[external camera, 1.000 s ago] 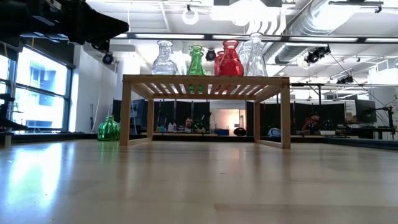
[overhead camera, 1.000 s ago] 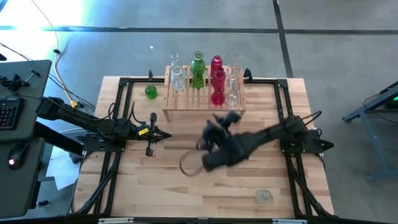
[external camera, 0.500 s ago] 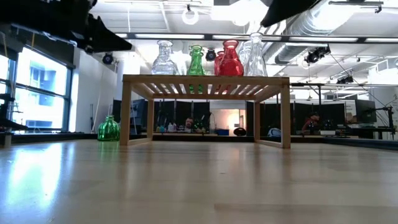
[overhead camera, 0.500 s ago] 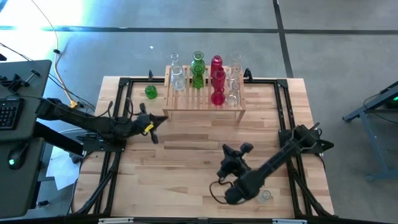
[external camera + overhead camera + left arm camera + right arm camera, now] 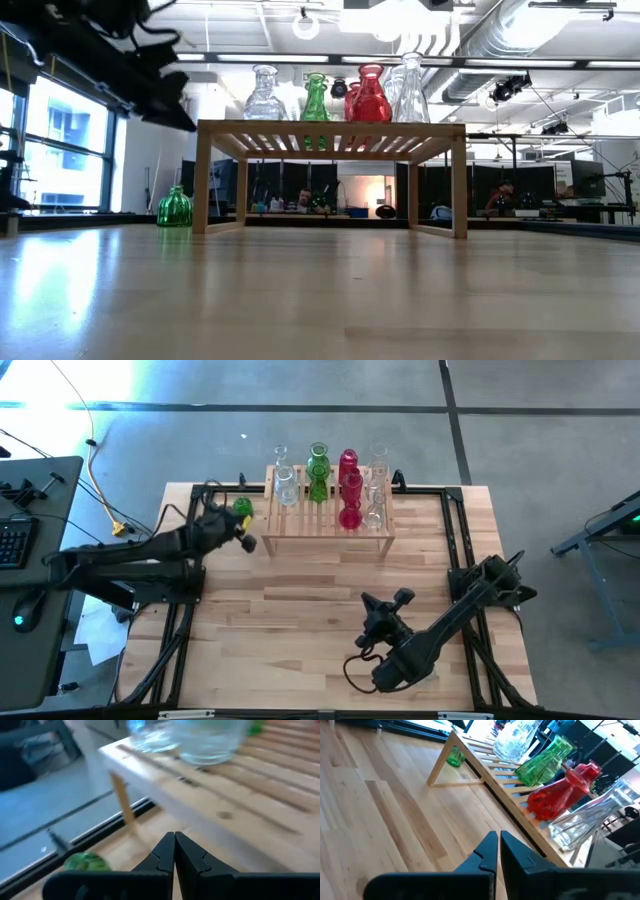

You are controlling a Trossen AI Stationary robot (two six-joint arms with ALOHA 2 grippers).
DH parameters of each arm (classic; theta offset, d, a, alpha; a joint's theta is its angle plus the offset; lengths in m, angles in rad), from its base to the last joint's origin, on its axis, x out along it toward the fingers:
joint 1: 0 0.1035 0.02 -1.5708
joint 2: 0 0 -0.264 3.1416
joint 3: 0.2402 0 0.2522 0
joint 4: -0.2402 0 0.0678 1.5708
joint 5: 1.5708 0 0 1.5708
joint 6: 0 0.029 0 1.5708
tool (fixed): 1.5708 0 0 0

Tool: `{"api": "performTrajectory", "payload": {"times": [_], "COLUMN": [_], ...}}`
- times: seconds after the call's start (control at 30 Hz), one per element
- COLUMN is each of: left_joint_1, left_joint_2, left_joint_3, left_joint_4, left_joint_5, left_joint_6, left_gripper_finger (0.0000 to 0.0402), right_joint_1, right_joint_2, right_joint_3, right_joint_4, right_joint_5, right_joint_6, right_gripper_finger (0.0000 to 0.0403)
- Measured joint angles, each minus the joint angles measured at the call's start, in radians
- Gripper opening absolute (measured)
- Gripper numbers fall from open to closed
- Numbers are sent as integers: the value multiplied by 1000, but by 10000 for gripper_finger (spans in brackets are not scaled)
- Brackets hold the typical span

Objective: Sort vases onto shelf
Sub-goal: Put the green vase on the shelf aligned with the other green vases

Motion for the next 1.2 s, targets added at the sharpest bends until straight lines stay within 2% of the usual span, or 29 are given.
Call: {"api": "performTrajectory", "payload": {"times": [0.13, 0.27, 0.47, 0.67, 0.8, 0.93, 1.2], "left_joint_1": [160, 258, 359, 434, 484, 525, 555], "left_joint_2": [36, 76, 171, 304, 384, 448, 549], "left_joint_3": [0, 0, 0, 0, 0, 6, 73], "left_joint_4": [-6, 0, 36, 135, 188, 219, 224], "left_joint_5": [87, 121, 165, 146, 149, 159, 193], "left_joint_6": [-16, -7, -8, 3, 40, 62, 85], "left_gripper_finger": [4, 30, 102, 186, 225, 237, 224], "right_joint_1": [0, 0, 0, 0, 0, -1, -1], "right_joint_2": [-1, -1, -1, -1, -1, -1, -2], "right_joint_3": [-7, -7, -7, -7, -7, -7, -7], "right_joint_4": [7, 7, 14, 20, 21, 30, 36], "right_joint_5": [-8, -13, -14, -14, -14, 4, 10], "right_joint_6": [0, -11, -27, -27, -33, -45, -45], "right_gripper_finger": [0, 0, 0, 0, 0, 0, 0]}}
